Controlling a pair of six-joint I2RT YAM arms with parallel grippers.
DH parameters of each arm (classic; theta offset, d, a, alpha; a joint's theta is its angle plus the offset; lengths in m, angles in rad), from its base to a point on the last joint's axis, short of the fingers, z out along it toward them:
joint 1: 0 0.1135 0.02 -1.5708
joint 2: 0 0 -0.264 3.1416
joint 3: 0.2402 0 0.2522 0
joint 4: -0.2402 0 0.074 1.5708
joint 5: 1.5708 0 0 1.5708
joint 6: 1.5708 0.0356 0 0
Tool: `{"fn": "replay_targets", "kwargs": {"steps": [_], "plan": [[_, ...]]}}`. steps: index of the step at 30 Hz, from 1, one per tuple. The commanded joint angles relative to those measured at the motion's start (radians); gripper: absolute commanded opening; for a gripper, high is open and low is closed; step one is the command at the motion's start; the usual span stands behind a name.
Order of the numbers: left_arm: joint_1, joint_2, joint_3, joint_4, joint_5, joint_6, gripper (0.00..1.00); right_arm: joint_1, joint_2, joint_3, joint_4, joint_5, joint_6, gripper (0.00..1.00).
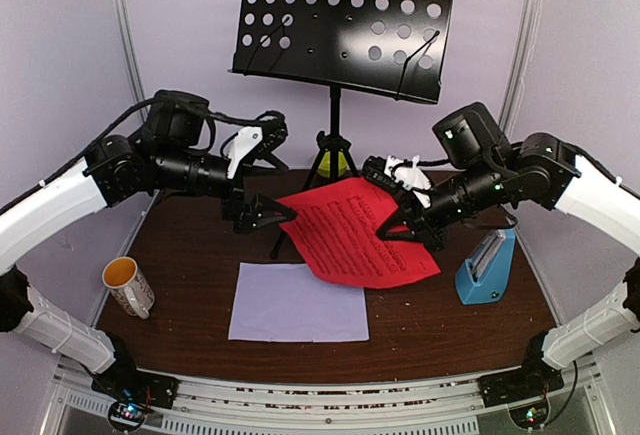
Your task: Set up the instrument practice props
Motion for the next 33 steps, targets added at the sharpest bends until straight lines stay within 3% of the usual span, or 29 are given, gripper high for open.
{"fn": "replay_targets", "kwargs": {"steps": [1,6,9,15,18,21,23,27,33], "plan": [[-0.027,0.036,0.059,-0.015,0.089,0.097,0.98,0.051,0.028,0.075,-0.087,0.072,-0.05,0.0],[-0.067,0.08,0.055,-0.053,0.09,0.123,0.92,0.089,0.075,0.156,-0.144,0.11,-0.074,0.0],[-0.077,0.093,0.056,-0.067,0.082,0.134,0.83,0.113,0.096,0.204,-0.174,0.134,-0.087,0.0],[-0.085,0.089,0.086,-0.125,0.065,0.164,0.32,0.131,0.105,0.228,-0.191,0.174,-0.086,0.0],[-0.084,0.06,0.067,-0.096,0.066,0.122,0.0,0.129,0.086,0.224,-0.154,0.232,-0.046,0.17],[-0.065,0.007,0.006,0.027,0.101,0.015,0.0,0.104,0.012,0.156,-0.015,0.25,0.034,0.53],[-0.038,-0.026,-0.041,0.124,0.139,-0.06,0.0,0.076,-0.071,0.064,0.123,0.239,0.094,0.69],[0.009,-0.059,-0.086,0.273,0.2,-0.18,0.0,0.03,-0.215,-0.115,0.351,0.198,0.17,0.77],[0.071,-0.083,-0.112,0.51,0.309,-0.357,0.0,-0.034,-0.355,-0.281,0.543,0.189,0.292,0.96]]}}
